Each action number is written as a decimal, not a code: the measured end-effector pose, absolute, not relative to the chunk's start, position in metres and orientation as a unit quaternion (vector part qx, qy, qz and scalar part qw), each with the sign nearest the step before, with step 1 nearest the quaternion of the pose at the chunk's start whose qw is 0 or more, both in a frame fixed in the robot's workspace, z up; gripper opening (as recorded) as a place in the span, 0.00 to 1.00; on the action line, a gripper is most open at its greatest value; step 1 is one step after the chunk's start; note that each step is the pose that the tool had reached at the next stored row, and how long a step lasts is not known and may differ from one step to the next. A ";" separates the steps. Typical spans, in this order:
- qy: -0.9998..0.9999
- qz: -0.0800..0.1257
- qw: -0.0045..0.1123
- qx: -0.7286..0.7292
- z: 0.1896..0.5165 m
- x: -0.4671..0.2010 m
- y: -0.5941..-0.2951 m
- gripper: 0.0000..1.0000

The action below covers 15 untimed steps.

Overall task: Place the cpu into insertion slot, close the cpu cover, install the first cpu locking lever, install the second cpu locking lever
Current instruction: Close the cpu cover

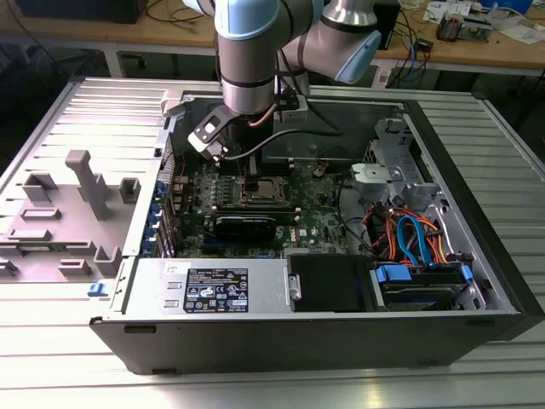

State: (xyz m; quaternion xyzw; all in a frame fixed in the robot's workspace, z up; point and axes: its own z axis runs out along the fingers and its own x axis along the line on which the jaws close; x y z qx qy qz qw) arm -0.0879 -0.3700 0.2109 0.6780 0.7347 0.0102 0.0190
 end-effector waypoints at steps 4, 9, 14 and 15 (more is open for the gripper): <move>0.735 0.010 0.019 0.678 0.214 -0.085 -0.370 0.11; 0.735 0.010 0.019 0.678 0.214 -0.070 -0.370 0.11; 0.735 0.010 0.019 0.678 0.214 -0.068 -0.370 0.11; 0.735 0.010 0.019 0.678 0.214 -0.068 -0.370 0.11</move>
